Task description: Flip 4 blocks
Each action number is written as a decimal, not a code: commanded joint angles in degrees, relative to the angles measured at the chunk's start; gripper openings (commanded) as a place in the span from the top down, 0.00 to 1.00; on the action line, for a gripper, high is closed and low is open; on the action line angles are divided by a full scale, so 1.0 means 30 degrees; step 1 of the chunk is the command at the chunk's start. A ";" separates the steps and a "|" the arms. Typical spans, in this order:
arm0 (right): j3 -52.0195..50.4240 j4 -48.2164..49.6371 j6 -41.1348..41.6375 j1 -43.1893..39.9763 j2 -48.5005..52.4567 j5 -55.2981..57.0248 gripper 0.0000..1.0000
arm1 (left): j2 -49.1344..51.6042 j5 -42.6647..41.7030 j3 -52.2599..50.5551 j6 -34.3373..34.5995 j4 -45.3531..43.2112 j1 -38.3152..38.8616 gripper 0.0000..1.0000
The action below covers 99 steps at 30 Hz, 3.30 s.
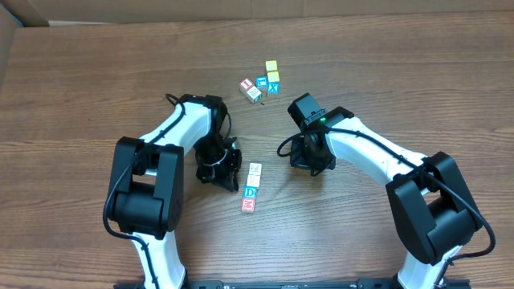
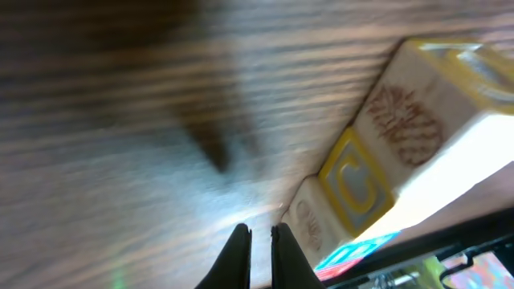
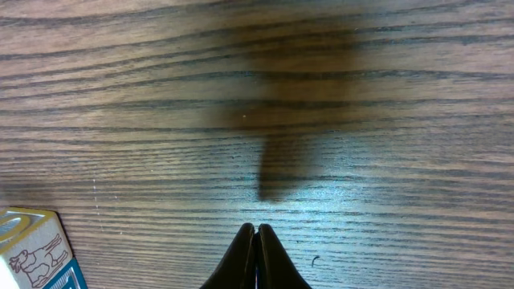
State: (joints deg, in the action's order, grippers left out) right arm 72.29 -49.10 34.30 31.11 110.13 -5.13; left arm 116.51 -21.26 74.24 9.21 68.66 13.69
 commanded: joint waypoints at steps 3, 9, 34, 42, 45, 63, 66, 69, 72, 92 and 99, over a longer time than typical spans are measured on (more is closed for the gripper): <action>-0.0080 0.0066 0.0087 -0.0007 -0.0146 -0.0036 0.95 | 0.0357 0.0525 -0.0087 0.1304 -0.0430 0.1246 0.96; -0.0080 -0.0036 0.0080 -0.0007 -0.0146 -0.0036 0.95 | 0.0364 0.2637 -0.0087 0.2441 -0.0408 0.1603 0.96; 0.0284 0.1231 -0.3453 0.7169 -0.2193 -0.0590 0.96 | -0.2484 0.0867 0.0423 -0.0474 -0.5552 -0.1275 0.96; 0.0284 0.0525 -0.6448 1.0499 -0.2186 -0.0415 0.96 | -0.2470 0.0452 0.0707 -0.1894 -0.8590 -0.0364 0.96; 0.0284 -0.0211 -0.8590 1.2196 -0.2186 0.1086 0.96 | -0.2412 -0.0401 0.0721 -0.3650 -0.9151 -0.0051 0.96; 0.0146 0.1851 -1.1504 1.5773 -0.2127 0.6120 0.96 | 0.0153 -0.2295 0.0699 -0.9435 -0.9551 0.0117 0.96; 0.0117 0.2018 -1.1511 1.5176 -0.2076 0.6113 0.96 | 0.0277 -0.2288 0.0699 -0.9551 -0.9602 0.0117 0.96; 0.0109 0.2076 -1.1540 1.4659 -0.2069 0.5843 0.96 | 0.0270 -0.2273 0.0699 -0.9653 -0.9792 0.0117 0.96; -0.0189 0.2244 -1.1890 1.4214 -0.2062 0.5617 0.96 | 0.0277 -0.2288 0.0699 -0.9646 -0.9916 0.0124 0.96; -0.0954 0.2528 -1.2109 1.3741 -0.2062 0.3905 0.96 | 0.0306 -0.1953 0.0619 -1.0149 -0.8888 0.0823 0.96; -0.0954 0.2761 -1.2101 1.3675 -0.2062 0.3905 0.96 | 0.0306 -0.2222 0.0459 -1.0142 -0.8539 0.0845 0.96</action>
State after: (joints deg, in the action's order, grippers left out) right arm 69.84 -41.15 -1.56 72.42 104.84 7.25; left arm 116.79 -27.03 75.37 -19.92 42.61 16.05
